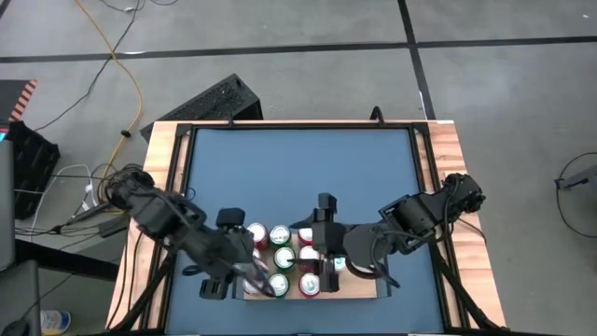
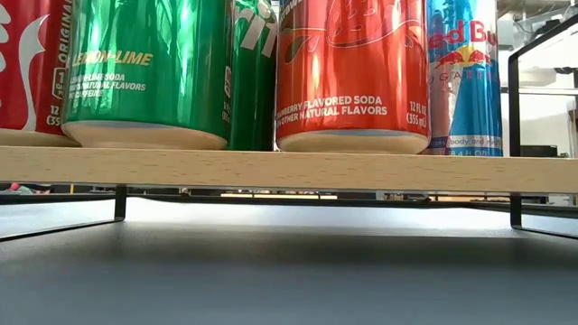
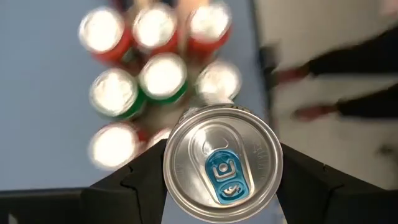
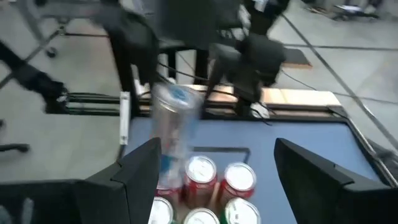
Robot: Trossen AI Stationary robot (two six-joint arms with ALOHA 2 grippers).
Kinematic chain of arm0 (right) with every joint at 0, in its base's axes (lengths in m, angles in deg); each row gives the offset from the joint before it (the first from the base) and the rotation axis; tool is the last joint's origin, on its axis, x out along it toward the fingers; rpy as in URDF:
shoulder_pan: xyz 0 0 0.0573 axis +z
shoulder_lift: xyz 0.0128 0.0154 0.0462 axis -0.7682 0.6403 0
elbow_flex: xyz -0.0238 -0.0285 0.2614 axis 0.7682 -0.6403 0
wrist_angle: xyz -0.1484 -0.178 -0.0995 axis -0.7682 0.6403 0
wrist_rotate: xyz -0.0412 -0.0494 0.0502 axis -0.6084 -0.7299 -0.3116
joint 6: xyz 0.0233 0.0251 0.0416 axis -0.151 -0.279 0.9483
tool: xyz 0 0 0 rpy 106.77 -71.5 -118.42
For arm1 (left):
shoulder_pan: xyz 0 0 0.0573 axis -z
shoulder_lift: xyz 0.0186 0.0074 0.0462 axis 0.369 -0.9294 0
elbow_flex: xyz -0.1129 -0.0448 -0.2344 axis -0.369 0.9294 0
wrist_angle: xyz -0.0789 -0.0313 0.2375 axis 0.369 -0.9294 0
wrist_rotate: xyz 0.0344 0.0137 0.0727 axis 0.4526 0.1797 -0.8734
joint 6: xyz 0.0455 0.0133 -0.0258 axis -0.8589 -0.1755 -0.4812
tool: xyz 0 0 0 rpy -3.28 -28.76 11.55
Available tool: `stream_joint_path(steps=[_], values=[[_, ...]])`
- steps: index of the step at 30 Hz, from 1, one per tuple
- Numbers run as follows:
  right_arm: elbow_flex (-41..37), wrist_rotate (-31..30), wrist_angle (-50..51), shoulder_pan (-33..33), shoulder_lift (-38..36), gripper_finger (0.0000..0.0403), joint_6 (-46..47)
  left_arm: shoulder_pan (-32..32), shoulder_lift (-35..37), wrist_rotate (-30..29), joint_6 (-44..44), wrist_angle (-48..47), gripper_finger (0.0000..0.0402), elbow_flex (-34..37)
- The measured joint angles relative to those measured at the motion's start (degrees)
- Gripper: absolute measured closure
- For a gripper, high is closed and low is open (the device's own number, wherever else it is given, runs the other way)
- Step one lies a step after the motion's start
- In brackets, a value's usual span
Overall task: Place canned beverage on shelf
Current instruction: Put the blue soda can on the shelf aligned with the other blue soda can
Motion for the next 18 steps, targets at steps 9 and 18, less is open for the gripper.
stream_joint_path(steps=[9, 18], values=[[0.0, 2.2, -0.4, 2.5, 0.4, 0.0108, -13.4, -6.2, -1.6, 5.8, -15.5, 0.7, 0.0182, 2.3], [0.0, -0.3, 8.3, 2.6, 0.4, 0.0108, -1.3, -9.9, -1.7, 0.0, -16.5, 4.0, 0.0175, 1.4]])
